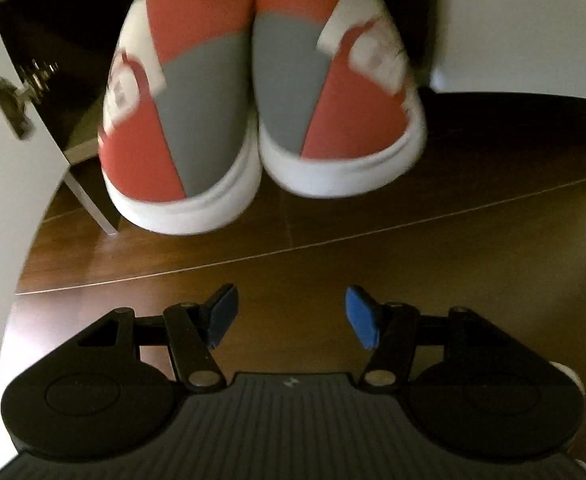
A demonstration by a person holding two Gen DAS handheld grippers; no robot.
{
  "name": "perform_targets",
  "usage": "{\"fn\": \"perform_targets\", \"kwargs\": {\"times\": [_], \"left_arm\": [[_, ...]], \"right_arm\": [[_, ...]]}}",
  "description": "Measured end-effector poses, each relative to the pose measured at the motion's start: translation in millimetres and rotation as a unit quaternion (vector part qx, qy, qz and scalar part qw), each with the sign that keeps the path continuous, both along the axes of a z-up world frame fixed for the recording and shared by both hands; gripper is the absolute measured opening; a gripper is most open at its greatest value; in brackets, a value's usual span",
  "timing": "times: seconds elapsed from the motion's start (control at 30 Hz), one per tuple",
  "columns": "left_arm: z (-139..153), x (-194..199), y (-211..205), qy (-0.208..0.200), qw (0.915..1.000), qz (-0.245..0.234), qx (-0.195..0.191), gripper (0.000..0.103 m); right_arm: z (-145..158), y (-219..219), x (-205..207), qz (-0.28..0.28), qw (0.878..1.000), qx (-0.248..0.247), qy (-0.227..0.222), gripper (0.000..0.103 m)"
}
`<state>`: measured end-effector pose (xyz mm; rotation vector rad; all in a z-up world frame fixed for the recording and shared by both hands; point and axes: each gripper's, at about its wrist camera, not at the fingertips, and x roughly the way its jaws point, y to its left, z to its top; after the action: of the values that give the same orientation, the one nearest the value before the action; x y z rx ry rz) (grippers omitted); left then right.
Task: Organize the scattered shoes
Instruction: 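Grasp the red-white slippers by the heels and carry them into the cabinet, then set the red-white slippers on the shelf below the beige slippers, open right gripper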
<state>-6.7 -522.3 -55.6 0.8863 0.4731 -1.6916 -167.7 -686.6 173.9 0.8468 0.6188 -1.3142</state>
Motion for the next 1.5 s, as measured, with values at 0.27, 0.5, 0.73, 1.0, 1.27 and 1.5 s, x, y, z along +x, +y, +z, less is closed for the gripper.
{"fn": "perform_targets", "kwargs": {"times": [0.27,0.5,0.73,1.0,1.27,1.5], "left_arm": [[14.2,-3.2,-16.7,0.030,0.9992,-0.011,-0.026,0.065],[18.2,-12.0,-13.0,-0.014,0.9986,-0.037,-0.034,0.065],[8.9,-20.0,1.3,-0.074,0.9934,-0.079,-0.038,0.066],[6.6,-14.8,26.2,-0.151,0.9772,-0.145,-0.037,0.067],[12.9,-3.8,29.8,-0.200,0.9649,-0.169,-0.020,0.066],[7.3,-30.7,27.0,-0.235,0.9515,-0.197,-0.029,0.064]], "right_arm": [[-5.8,-4.8,1.0,0.009,0.998,-0.061,0.029,0.046],[-4.2,42.9,-14.7,0.017,0.978,-0.209,0.021,0.086],[-5.6,111.6,-22.3,0.092,0.944,-0.315,0.042,0.094],[-15.2,193.0,-72.7,0.148,0.944,-0.288,0.058,0.090],[-44.5,214.2,-68.5,0.173,0.948,-0.242,0.115,0.045],[-45.8,190.3,-83.0,0.124,0.955,-0.242,0.120,0.053]]}}
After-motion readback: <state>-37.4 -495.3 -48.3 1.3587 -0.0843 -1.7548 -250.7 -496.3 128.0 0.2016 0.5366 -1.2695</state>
